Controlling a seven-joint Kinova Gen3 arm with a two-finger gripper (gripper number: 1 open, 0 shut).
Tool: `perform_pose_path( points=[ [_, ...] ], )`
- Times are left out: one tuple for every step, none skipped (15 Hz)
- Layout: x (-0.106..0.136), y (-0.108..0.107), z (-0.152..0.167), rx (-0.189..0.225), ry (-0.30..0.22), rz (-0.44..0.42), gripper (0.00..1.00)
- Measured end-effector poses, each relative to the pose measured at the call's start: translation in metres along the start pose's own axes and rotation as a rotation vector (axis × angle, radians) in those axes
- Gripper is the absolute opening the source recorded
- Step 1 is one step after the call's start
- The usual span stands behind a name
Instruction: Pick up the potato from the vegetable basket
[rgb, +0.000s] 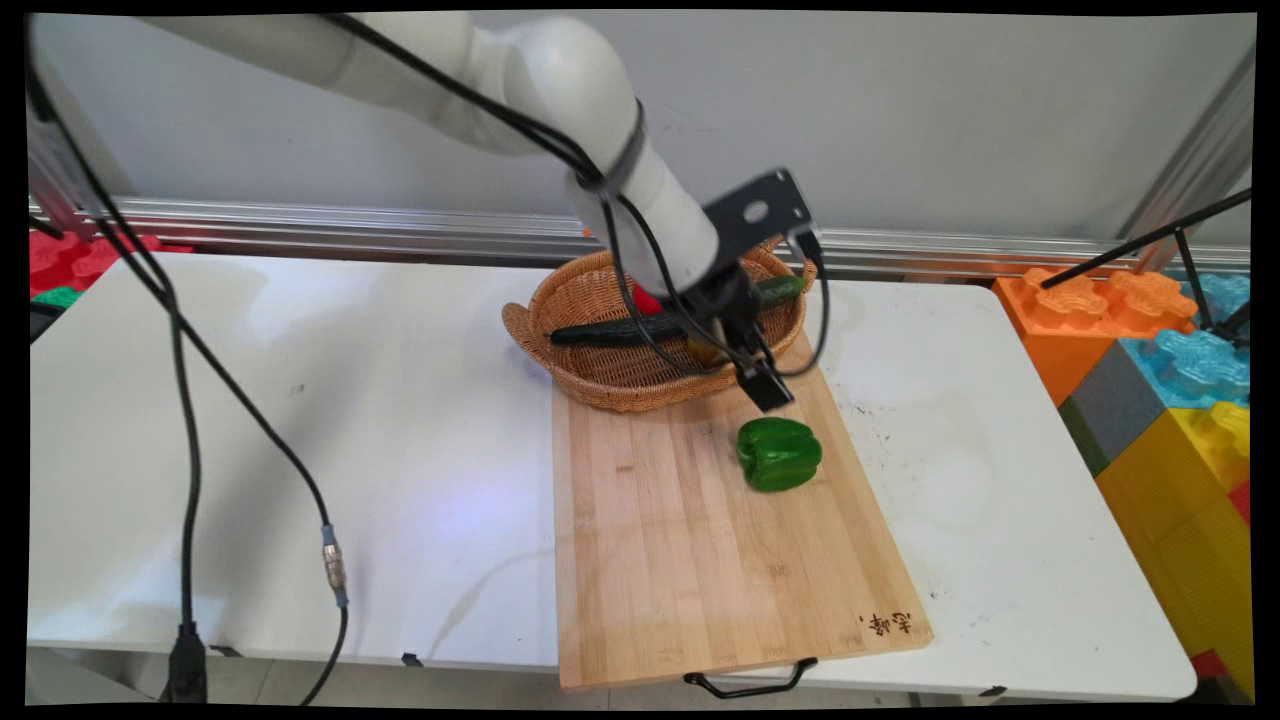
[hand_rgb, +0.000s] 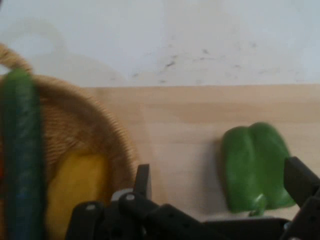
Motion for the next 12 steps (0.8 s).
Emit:
perform_pose_path(
  points=[
    [-0.001,-0.004,-0.005,0.009,0.000,-0.003,1.00],
    [-0.002,-0.010,-0.013,0.023,-0.001,-0.008,1.00],
    [-0.004,-0.020,-0.022,0.042,0.000,-0.016,1.00],
    [-0.006,-0.029,-0.028,0.055,0.001,-0.019,1.00],
    [-0.007,-0.035,-0.032,0.064,0.003,-0.019,1.00],
    [-0.010,-0.045,-0.036,0.075,0.007,-0.018,1.00],
    [-0.011,-0.052,-0.036,0.079,0.008,-0.015,1.00],
    [-0.014,-0.060,-0.034,0.080,0.007,-0.012,1.00],
    [-0.017,-0.067,-0.030,0.080,0.002,-0.011,1.00],
    [-0.019,-0.071,-0.026,0.079,-0.003,-0.008,1.00],
    [-0.021,-0.075,-0.021,0.076,-0.007,-0.004,1.00],
    [-0.023,-0.079,-0.015,0.073,-0.014,0.002,1.00]
  ],
)
